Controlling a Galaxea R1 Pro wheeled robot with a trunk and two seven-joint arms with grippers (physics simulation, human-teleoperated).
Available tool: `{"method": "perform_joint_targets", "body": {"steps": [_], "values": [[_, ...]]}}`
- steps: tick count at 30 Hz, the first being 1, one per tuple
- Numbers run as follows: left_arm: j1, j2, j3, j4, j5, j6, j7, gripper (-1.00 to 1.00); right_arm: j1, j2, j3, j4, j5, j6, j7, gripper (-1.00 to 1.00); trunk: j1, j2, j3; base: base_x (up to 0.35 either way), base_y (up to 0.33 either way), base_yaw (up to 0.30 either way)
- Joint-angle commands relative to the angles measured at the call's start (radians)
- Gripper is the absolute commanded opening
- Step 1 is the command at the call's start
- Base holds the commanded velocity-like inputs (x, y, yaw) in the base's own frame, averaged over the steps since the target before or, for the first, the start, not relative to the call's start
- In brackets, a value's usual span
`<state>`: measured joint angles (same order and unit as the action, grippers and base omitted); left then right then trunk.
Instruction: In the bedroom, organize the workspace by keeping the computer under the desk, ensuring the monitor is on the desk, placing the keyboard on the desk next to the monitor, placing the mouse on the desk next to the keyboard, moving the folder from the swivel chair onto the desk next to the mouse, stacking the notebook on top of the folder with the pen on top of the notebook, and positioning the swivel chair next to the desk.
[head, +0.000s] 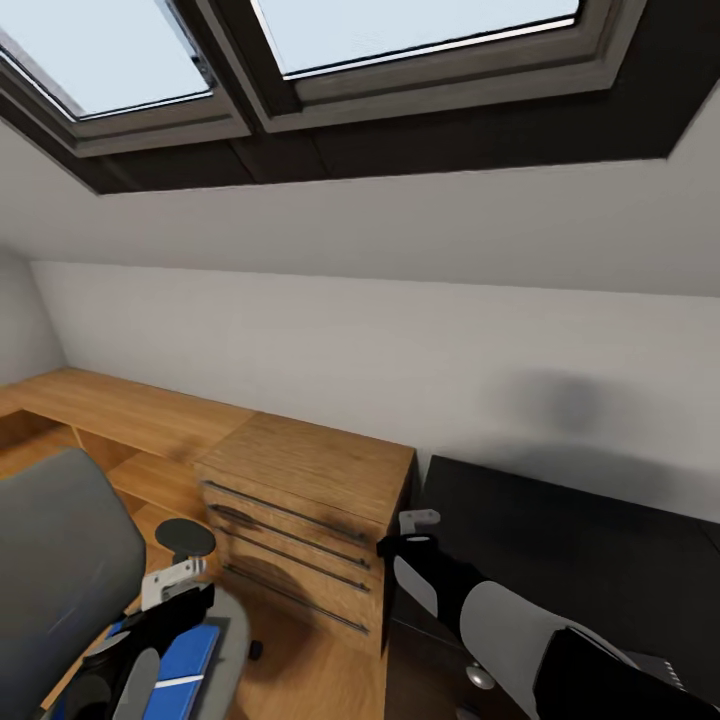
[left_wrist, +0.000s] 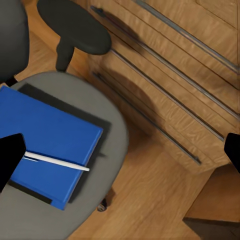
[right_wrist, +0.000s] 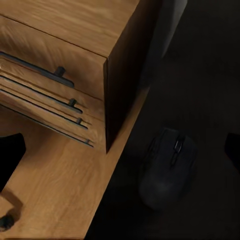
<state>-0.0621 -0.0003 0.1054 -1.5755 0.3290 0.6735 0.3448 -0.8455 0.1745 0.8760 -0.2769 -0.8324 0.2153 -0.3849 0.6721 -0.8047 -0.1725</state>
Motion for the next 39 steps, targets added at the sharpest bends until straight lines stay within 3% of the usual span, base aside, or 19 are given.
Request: {"method": "perform_joint_targets", "body": {"steps": [1, 5, 10, 20, 21, 22, 25, 39], "values": [[-0.001, 0.000, 0.000, -0.011, 0.011, 0.004, 0.008, 1.00, -0.001, 0.000, 0.003, 0.000, -0.010, 0.007, -0.006, 1.00, 0.000, -0.001, -0.002, 0.002, 0.013, 0.000], [-0.001, -0.001, 0.001, -0.029, 0.024, 0.005, 0.008, 1.00, -0.002, 0.000, -0.001, 0.002, -0.020, 0.017, -0.007, 1.00, 0.000, -0.001, -0.002, 0.001, 0.006, 0.000], [-0.001, -0.001, 0.002, -0.035, 0.056, 0.004, 0.009, 1.00, -0.003, -0.002, -0.004, 0.002, -0.024, 0.028, -0.009, 1.00, 0.019, -0.036, -0.017, 0.000, 0.001, 0.000], [-0.001, -0.001, 0.002, -0.037, 0.063, 0.002, 0.010, 1.00, -0.003, -0.015, -0.010, 0.002, -0.025, 0.027, -0.009, 1.00, 0.058, -0.106, -0.049, 0.000, 0.000, 0.000], [-0.001, -0.001, 0.002, -0.037, 0.064, 0.002, 0.010, 1.00, -0.003, -0.025, -0.031, 0.002, -0.025, 0.025, -0.008, 1.00, 0.062, -0.113, -0.052, 0.000, 0.000, 0.000], [-0.001, -0.001, 0.002, -0.037, 0.064, 0.002, 0.010, 1.00, -0.004, -0.032, -0.076, 0.002, -0.024, 0.025, -0.006, 1.00, 0.065, -0.120, -0.055, 0.000, 0.000, 0.000], [-0.001, -0.001, 0.002, -0.037, 0.065, 0.001, 0.010, 1.00, -0.004, -0.038, -0.109, 0.001, -0.023, 0.025, -0.005, 1.00, 0.077, -0.141, -0.064, 0.000, 0.000, 0.000], [-0.001, -0.001, 0.002, -0.038, 0.065, 0.003, 0.010, 1.00, -0.004, -0.060, -0.129, 0.001, -0.022, 0.008, -0.005, 1.00, 0.131, -0.239, -0.108, 0.000, 0.000, 0.000]]}}
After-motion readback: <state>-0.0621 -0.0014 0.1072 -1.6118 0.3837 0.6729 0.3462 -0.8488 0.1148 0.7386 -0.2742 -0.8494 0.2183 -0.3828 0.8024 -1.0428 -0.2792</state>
